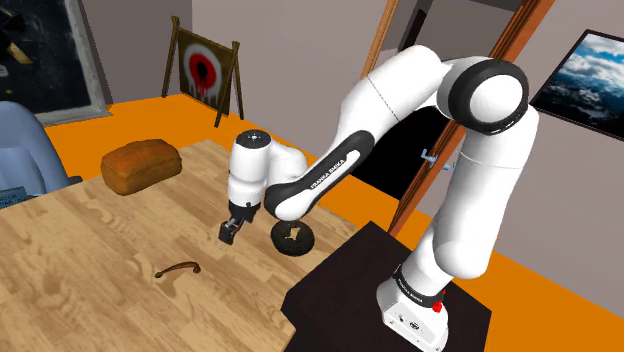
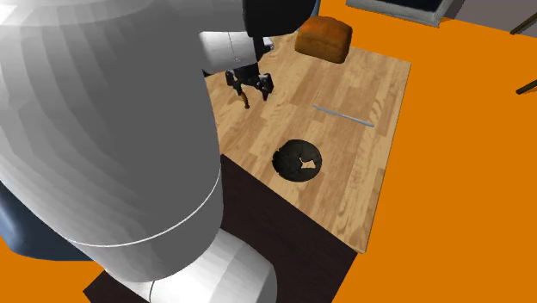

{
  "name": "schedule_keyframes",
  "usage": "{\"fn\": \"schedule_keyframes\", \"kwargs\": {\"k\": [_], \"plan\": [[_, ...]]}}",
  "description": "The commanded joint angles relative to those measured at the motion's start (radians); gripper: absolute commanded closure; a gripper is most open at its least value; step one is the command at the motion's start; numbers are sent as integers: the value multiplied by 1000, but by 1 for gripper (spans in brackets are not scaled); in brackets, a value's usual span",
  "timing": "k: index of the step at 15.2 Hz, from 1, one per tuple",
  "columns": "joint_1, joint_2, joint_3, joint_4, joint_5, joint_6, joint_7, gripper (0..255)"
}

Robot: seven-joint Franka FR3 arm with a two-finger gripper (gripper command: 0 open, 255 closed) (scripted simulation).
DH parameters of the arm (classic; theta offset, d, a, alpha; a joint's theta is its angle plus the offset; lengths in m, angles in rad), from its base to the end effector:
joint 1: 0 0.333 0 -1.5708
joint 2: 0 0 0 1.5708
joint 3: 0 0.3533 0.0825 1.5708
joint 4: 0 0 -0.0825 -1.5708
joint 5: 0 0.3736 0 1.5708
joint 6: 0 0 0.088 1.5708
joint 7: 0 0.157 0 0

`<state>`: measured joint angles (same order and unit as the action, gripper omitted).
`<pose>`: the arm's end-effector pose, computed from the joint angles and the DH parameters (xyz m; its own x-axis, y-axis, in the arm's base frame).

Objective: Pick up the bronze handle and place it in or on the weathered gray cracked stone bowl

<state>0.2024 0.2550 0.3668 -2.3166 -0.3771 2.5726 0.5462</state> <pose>0.4473 0.2852 0.2362 0.9434 0.3236 0.0725 0.3164 -0.9439 0.0949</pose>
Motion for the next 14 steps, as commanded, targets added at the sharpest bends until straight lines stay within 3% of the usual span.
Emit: {"fn": "schedule_keyframes", "kwargs": {"k": [1,7,12,14], "plan": [[42,86,-24,66,-75,8,66,0],[173,319,-104,272,-216,14,186,0],[267,511,-154,475,-273,-3,231,0],[271,529,-160,487,-278,2,233,0]]}}
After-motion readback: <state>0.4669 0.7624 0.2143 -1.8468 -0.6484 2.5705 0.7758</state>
